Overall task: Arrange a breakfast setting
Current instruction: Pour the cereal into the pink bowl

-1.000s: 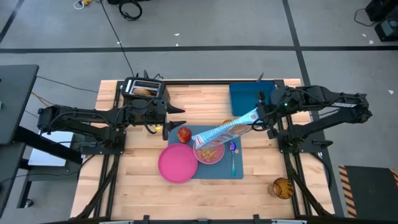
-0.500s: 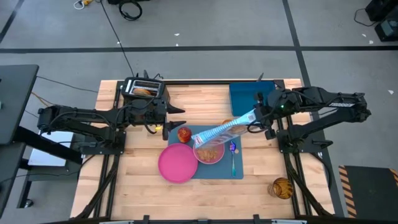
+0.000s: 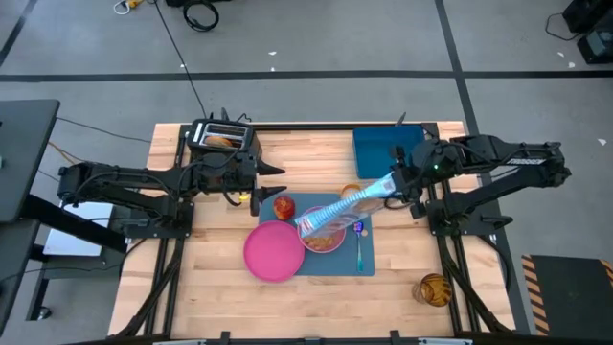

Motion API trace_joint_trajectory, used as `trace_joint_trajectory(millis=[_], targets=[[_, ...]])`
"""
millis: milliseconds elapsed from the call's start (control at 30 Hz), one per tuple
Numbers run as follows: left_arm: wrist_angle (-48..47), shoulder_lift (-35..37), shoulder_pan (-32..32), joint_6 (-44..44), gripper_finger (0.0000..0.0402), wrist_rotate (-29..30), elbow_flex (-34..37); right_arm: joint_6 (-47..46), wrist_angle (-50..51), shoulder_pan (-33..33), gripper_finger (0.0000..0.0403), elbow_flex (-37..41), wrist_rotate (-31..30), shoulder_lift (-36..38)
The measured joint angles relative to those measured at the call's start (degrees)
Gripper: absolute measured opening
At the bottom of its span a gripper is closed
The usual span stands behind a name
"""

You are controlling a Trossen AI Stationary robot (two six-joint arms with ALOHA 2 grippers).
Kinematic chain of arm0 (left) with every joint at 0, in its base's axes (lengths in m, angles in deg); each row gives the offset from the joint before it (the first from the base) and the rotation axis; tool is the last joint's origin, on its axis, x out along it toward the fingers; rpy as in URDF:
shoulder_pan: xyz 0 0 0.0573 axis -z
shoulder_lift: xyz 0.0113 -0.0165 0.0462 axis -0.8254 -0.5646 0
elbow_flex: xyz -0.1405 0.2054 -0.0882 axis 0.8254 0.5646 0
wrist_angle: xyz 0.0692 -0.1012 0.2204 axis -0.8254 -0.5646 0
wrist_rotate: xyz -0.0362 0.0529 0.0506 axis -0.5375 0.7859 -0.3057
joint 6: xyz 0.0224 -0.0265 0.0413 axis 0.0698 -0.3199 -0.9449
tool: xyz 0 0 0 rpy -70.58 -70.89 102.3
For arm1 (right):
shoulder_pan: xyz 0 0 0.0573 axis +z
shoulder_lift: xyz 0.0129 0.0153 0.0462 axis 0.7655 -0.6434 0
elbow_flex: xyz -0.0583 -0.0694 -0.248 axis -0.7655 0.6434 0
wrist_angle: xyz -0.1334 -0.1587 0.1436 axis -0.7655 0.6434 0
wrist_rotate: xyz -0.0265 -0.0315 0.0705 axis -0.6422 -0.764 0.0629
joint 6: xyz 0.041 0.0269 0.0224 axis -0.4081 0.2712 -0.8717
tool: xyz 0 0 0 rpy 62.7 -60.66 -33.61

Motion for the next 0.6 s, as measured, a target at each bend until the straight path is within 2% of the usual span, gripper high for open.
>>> trace_joint_trajectory(millis=[100,600], targets=[[0.0,0.0,0.0,0.0,0.0231,0.0,0.0,-1.1,0.9,0.2,0.0142,0.0,-3.3,0.2],[0.0,0.0,0.0,-0.2,0.0231,0.0,0.0,-3.5,2.8,1.5,0.0142,0.0,-1.7,4.3]])
